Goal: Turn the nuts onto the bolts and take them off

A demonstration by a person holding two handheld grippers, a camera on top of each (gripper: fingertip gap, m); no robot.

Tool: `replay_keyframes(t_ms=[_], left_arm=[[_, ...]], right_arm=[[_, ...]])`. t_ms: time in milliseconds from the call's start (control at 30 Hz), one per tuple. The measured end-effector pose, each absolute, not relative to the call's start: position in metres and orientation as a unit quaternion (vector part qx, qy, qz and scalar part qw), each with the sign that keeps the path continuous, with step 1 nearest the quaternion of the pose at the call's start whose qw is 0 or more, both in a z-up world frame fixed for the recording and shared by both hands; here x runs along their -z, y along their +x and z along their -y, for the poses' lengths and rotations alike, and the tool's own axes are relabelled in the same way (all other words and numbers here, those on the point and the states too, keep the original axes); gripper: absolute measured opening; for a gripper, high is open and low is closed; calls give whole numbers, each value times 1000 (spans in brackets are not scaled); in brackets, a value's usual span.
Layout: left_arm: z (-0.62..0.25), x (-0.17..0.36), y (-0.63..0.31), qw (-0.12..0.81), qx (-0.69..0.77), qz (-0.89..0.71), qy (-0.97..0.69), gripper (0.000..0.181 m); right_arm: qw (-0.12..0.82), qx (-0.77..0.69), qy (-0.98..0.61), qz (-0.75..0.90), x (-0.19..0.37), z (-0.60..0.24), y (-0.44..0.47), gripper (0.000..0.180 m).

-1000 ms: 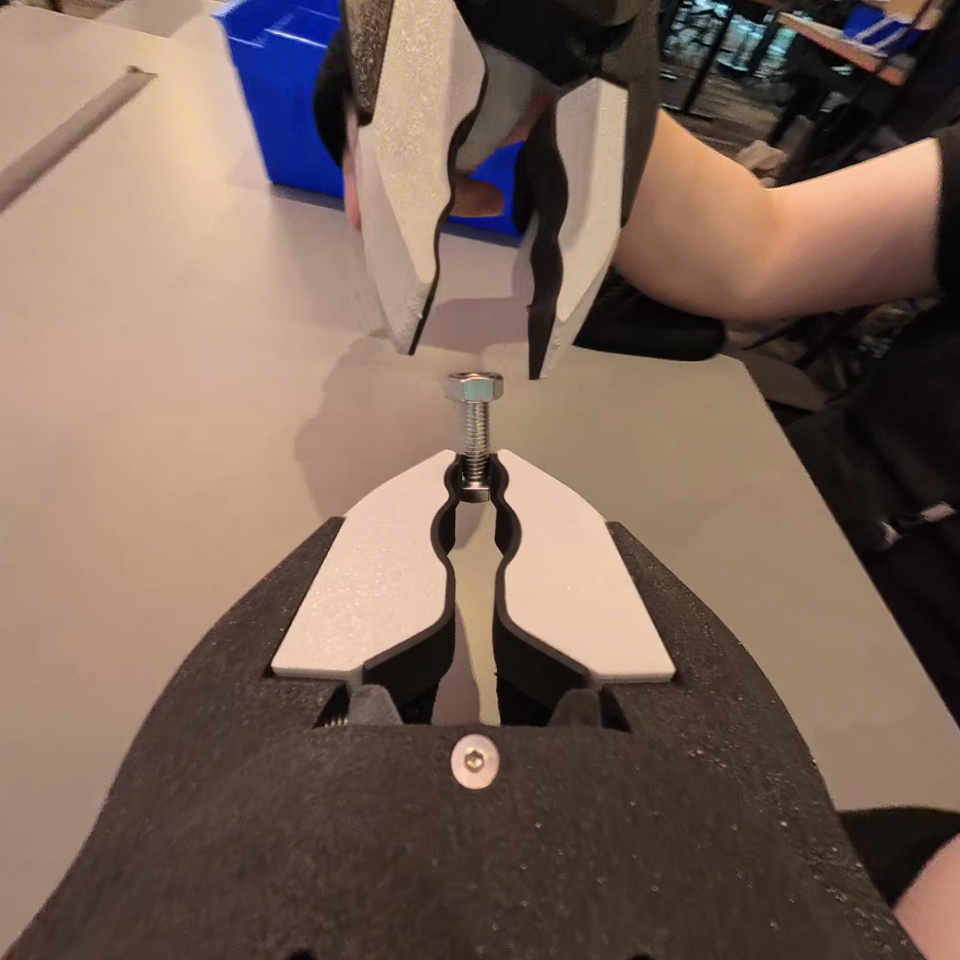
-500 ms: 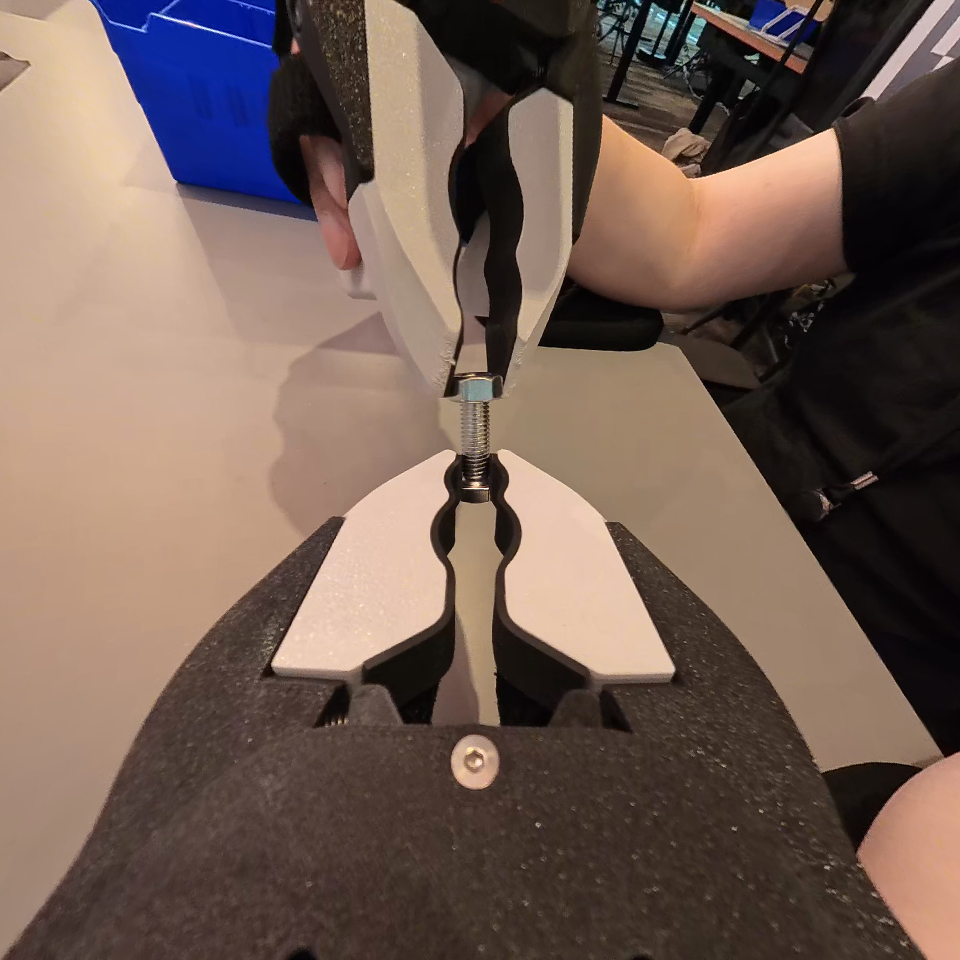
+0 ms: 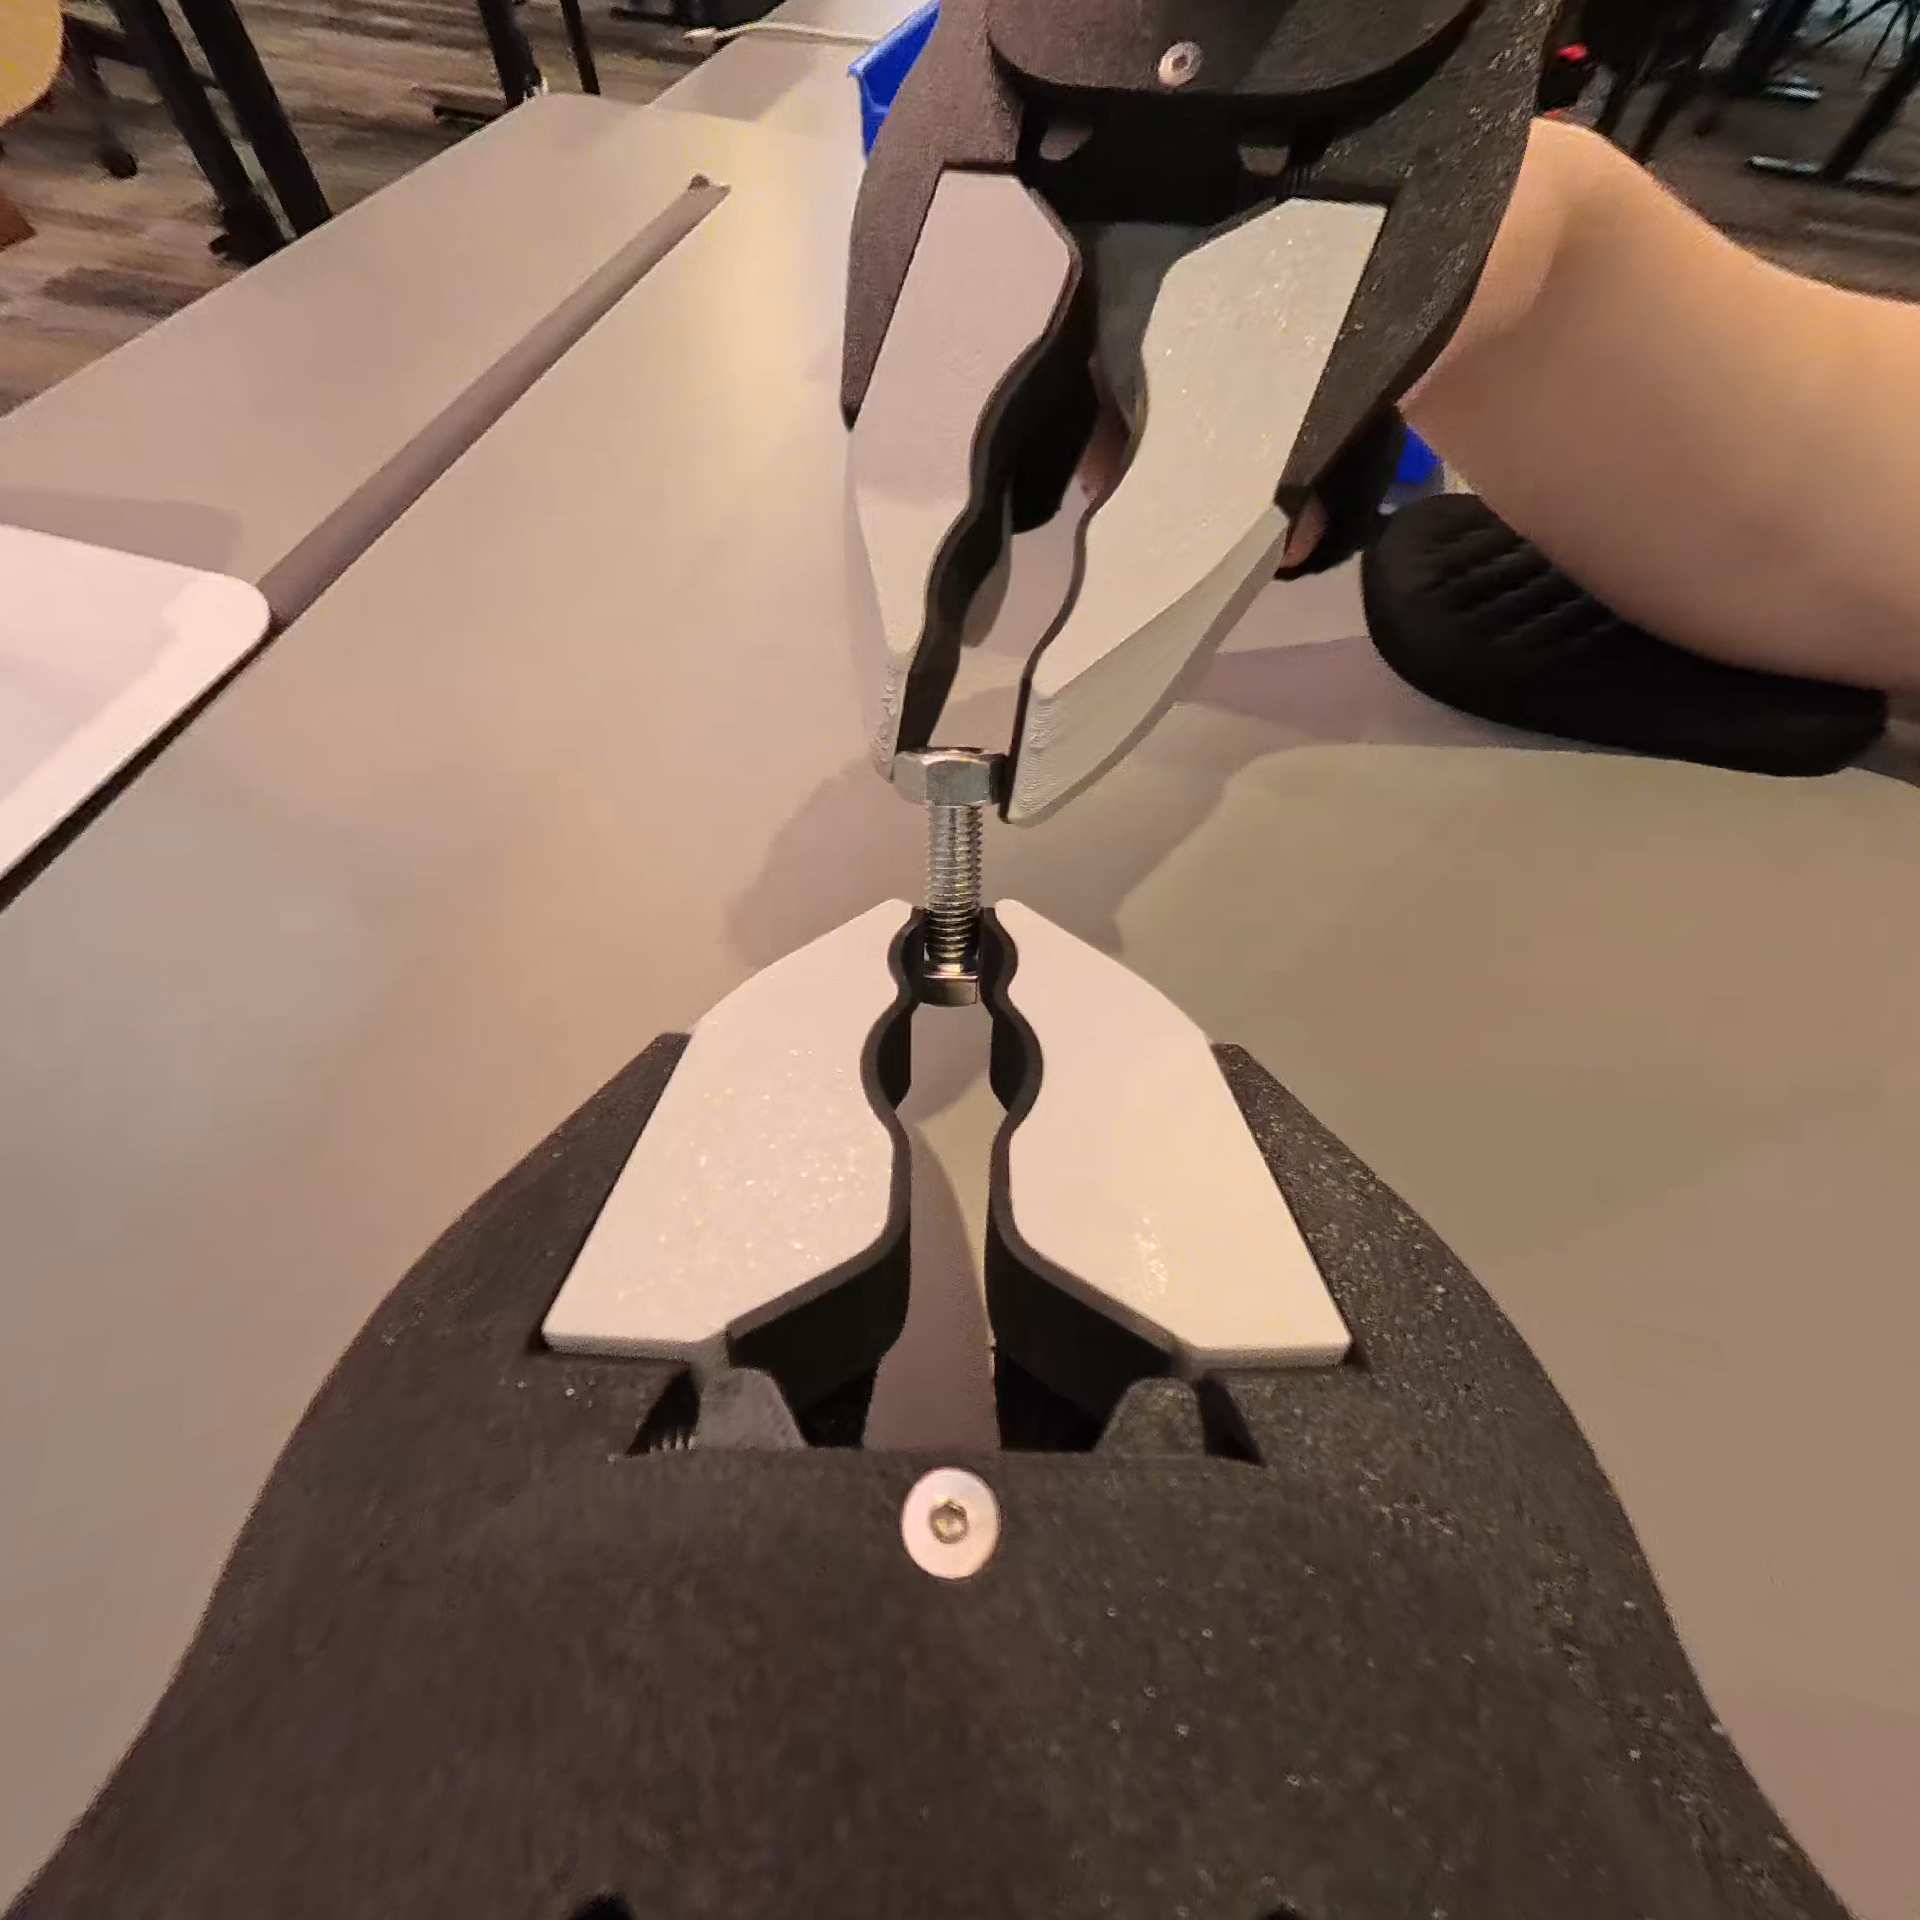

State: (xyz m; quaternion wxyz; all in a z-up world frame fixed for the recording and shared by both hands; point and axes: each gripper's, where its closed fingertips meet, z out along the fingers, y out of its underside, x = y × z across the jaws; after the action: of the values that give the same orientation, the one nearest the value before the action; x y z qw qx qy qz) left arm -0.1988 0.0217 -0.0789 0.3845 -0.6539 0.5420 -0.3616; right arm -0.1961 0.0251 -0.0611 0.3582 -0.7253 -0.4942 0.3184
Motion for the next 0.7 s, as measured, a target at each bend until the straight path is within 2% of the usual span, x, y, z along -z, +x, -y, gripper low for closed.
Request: replay_keyframes(t_ms=[100, 233, 333, 500, 700], left_arm=[[-20, 81, -199, 378, 366, -542, -655, 9], [-4, 74, -198, 355, 412, -552, -633, 9], [23, 70, -199, 305, 463, -576, -600, 9], [51, 65, -197, 264, 501, -608, -556, 9], [60, 64, -196, 250, 509, -618, -545, 9]], right_arm=[[356, -310, -725, 502, 65, -25, -196, 19], [371, -302, -680, 556, 57, -12, -195, 40], [388, -273, -623, 622, 52, 5, -189, 45], [380, -278, -549, 691, 45, 38, -190, 42], [363, -288, -534, 707, 45, 51, -194, 26]])
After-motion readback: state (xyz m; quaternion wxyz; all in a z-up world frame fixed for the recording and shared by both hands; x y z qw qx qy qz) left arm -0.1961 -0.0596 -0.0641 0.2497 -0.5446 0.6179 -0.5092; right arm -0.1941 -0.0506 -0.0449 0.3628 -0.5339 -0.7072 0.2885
